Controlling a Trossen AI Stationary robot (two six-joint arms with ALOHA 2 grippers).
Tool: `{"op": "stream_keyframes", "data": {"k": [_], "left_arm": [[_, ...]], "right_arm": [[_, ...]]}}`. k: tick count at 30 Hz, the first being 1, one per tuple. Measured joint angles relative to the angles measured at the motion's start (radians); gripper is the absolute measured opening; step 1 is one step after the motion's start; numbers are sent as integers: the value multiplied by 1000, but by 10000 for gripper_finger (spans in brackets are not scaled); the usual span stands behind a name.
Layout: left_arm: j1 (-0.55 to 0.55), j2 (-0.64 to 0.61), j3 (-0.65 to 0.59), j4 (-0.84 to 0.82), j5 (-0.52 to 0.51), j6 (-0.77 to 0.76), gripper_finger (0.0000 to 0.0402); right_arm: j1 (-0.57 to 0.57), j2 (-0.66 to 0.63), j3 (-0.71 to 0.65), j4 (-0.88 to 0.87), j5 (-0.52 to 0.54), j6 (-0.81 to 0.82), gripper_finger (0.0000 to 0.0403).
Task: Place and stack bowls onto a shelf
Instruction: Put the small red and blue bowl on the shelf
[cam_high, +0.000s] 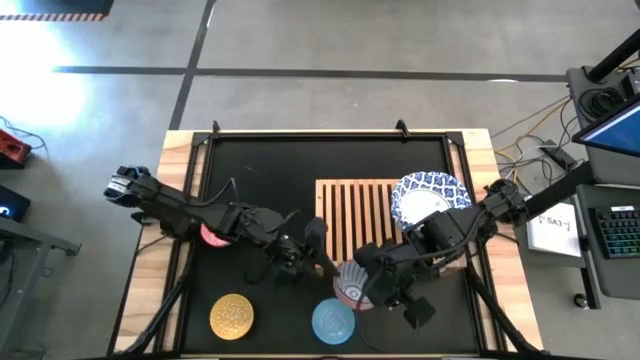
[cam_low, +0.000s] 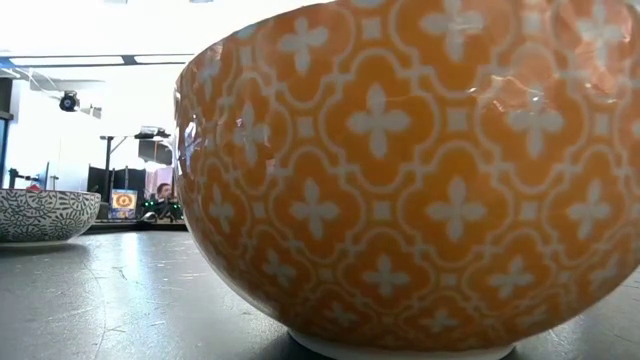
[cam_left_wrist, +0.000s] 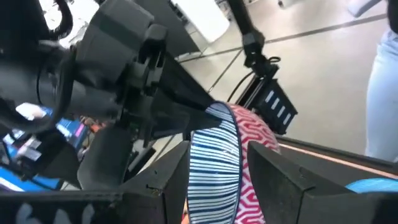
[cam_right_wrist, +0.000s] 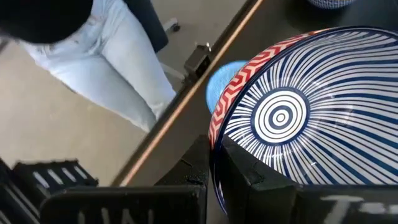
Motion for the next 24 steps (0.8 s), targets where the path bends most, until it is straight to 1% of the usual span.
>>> {"op": "stream_keyframes", "data": {"k": [4, 7, 11, 14, 21, 24], "left_arm": [[33, 24, 0, 29, 46, -20, 144], [63, 40, 0, 47, 59, -43, 144], [90, 49, 0, 49, 69, -83, 144], [98, 54, 0, 47, 105, -103, 144], [123, 57, 0, 48, 110, -175, 144], [133, 57, 0, 53, 110, -228, 144]], "right_arm": [[-29, -15, 4, -46, -2, -74, 12], [-55, -17, 4, -79, -1, -138, 12], [-97, -33, 4, -125, -6, -178, 12], [-125, -42, 5, -129, 1, -202, 12], [-164, -54, 5, -142, -1, -252, 12], [-180, -56, 5, -149, 2, -270, 12]]}}
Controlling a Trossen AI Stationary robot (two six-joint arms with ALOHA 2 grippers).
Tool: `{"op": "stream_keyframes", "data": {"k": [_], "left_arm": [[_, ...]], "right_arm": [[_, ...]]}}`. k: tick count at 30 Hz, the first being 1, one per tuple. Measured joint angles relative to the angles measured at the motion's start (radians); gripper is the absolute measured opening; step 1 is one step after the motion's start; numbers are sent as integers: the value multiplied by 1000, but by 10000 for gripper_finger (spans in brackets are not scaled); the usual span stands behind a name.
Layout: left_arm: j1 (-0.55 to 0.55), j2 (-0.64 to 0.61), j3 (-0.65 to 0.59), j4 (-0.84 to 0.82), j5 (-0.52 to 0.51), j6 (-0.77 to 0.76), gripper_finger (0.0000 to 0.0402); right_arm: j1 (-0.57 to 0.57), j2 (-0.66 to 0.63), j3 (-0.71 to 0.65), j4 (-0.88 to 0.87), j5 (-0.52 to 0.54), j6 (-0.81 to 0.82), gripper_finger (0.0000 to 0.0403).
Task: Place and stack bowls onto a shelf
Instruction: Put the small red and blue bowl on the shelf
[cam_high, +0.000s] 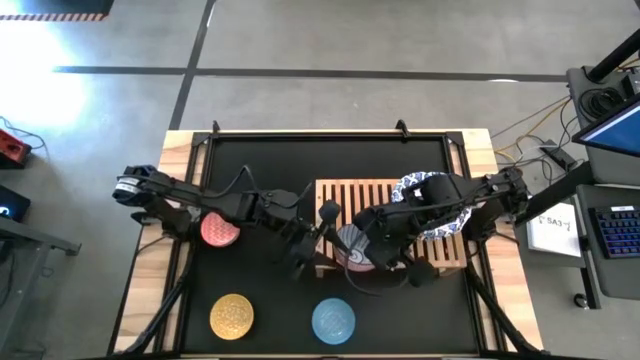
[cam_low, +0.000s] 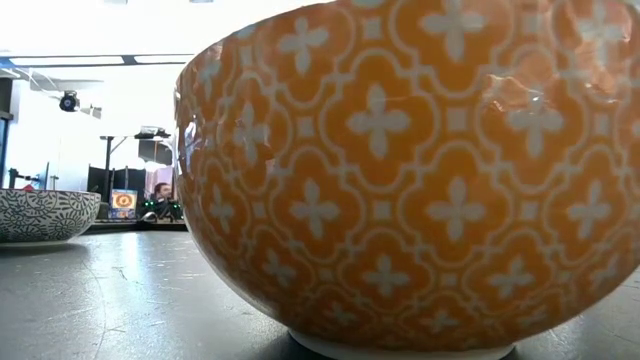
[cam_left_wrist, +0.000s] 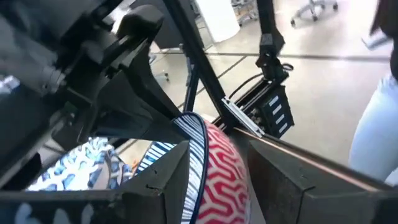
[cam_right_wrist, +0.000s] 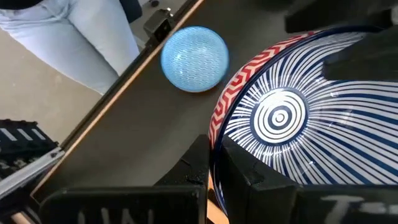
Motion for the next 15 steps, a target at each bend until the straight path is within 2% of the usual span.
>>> {"op": "stream_keyframes", "data": {"k": [4, 7, 15], "left_arm": [[16, 5, 2, 3, 7, -120, 144], [30, 7, 2, 8, 54, -205, 142], [75, 6, 3, -23, 90, -373, 105]], "right_arm": [[-19, 0, 0, -25, 1, -52, 12], [-33, 0, -1, -38, 2, -99, 12], [-71, 0, -2, -50, 9, -208, 12]]}}
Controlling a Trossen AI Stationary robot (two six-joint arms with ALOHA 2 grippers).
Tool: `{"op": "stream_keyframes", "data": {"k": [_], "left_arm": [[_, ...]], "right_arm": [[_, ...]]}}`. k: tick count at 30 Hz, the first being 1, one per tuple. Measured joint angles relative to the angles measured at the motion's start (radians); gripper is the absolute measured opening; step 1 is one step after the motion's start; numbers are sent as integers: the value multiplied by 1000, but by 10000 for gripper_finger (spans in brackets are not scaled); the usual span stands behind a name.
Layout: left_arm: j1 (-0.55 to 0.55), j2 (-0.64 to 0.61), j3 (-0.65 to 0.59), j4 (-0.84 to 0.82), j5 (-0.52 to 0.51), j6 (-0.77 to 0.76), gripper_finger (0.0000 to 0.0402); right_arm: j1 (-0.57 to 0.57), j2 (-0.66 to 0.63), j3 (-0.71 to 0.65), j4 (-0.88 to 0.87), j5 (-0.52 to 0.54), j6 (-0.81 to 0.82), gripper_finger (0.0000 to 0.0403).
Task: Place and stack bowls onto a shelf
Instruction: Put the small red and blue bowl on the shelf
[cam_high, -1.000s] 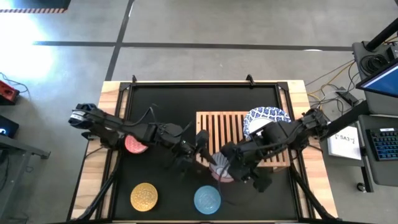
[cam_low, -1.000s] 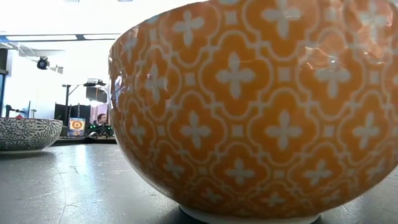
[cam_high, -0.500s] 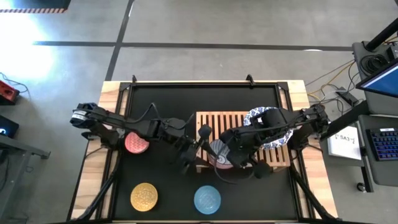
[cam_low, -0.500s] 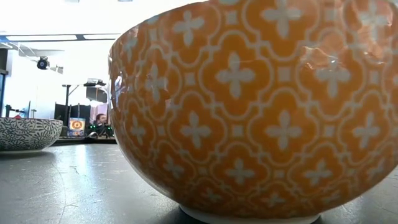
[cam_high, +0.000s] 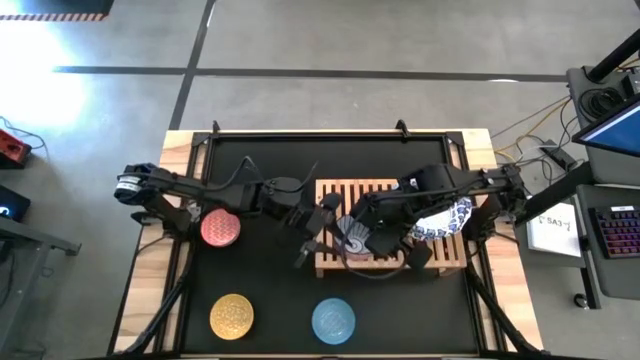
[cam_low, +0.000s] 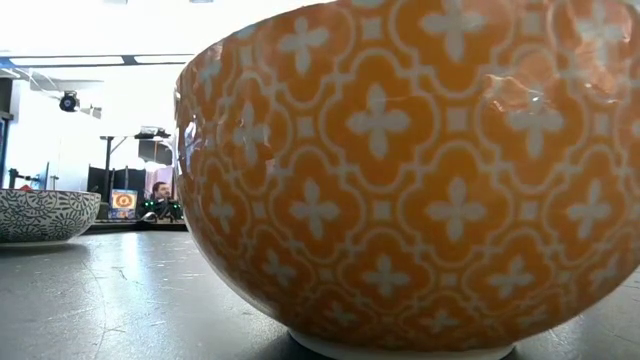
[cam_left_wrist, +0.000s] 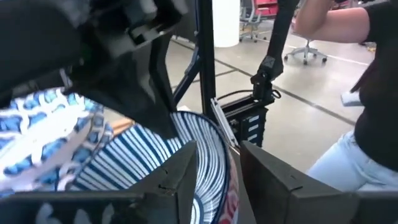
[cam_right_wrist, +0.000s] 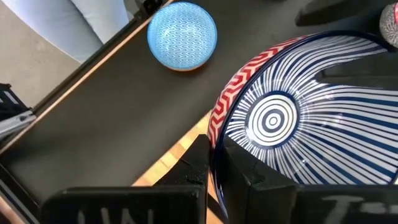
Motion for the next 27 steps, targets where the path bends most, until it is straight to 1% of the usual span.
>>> {"op": "stream_keyframes", "data": {"k": [4, 8, 16, 22, 27], "left_arm": [[20, 0, 0, -28, 18, -54, 89], [32, 2, 0, -64, 21, -70, 84], [35, 3, 0, -85, 10, -63, 84], [35, 31, 0, -90, 11, -63, 84], [40, 39, 0, -90, 12, -28, 82]], "right_arm": [[-21, 3, 0, -3, -2, -14, 12], [-45, 3, 0, -7, -5, -15, 12], [-70, 4, 0, -14, -7, -23, 13], [-78, 6, -1, -18, -7, -36, 13], [-88, 6, -2, -17, -1, -34, 13]]}}
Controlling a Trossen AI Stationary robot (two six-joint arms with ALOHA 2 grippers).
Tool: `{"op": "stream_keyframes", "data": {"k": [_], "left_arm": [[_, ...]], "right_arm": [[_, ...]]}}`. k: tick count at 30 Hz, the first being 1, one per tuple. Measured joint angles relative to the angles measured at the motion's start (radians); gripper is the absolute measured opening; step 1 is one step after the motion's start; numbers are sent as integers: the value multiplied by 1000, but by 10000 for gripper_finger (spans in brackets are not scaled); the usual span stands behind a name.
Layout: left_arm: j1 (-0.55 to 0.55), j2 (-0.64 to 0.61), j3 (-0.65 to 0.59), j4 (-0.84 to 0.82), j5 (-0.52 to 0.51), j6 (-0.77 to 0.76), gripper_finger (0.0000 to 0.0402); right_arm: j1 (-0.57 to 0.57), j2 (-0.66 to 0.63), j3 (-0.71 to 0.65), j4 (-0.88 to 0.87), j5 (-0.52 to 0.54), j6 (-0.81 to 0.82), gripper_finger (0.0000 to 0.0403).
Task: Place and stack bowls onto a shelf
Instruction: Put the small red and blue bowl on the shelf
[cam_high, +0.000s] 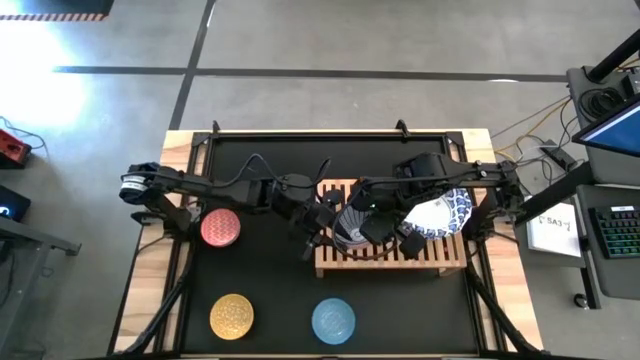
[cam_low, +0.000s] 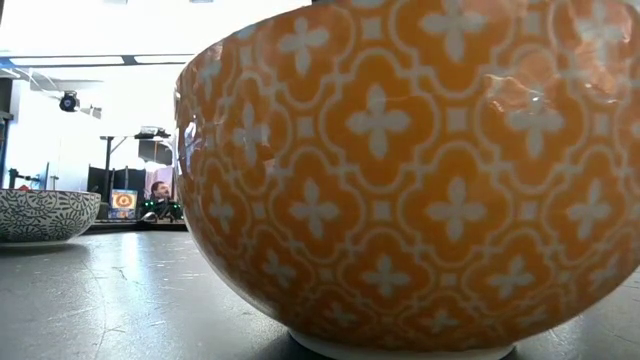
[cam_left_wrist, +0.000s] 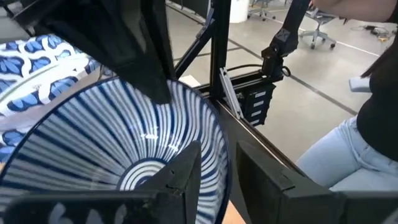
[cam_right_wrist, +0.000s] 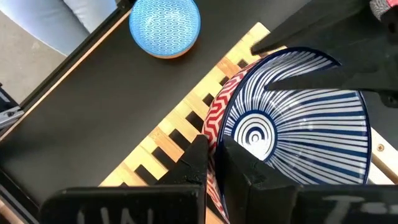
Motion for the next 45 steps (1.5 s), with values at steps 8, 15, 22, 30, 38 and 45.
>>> {"op": "stream_keyframes", "data": {"k": [8, 15, 22, 30, 38, 45], "left_arm": [[2, 0, 0, 3, 13, -10, 11], [4, 1, 0, 5, 48, -29, 6], [15, 2, -4, -9, 56, -43, 2], [30, 5, -5, 1, 46, -37, 2], [52, 3, -3, -78, -90, 74, 2], [56, 10, -3, -160, -147, 107, 2]], "right_arm": [[-2, 0, 0, 12, 1, -10, 13], [-2, 0, 0, 17, -2, 9, 13], [-4, -2, 5, 66, 14, 118, 55], [-8, -9, 17, 61, 284, 203, 131], [-9, -16, 106, 59, 421, 243, 156], [-10, -17, 190, 54, 433, 375, 157]]}}
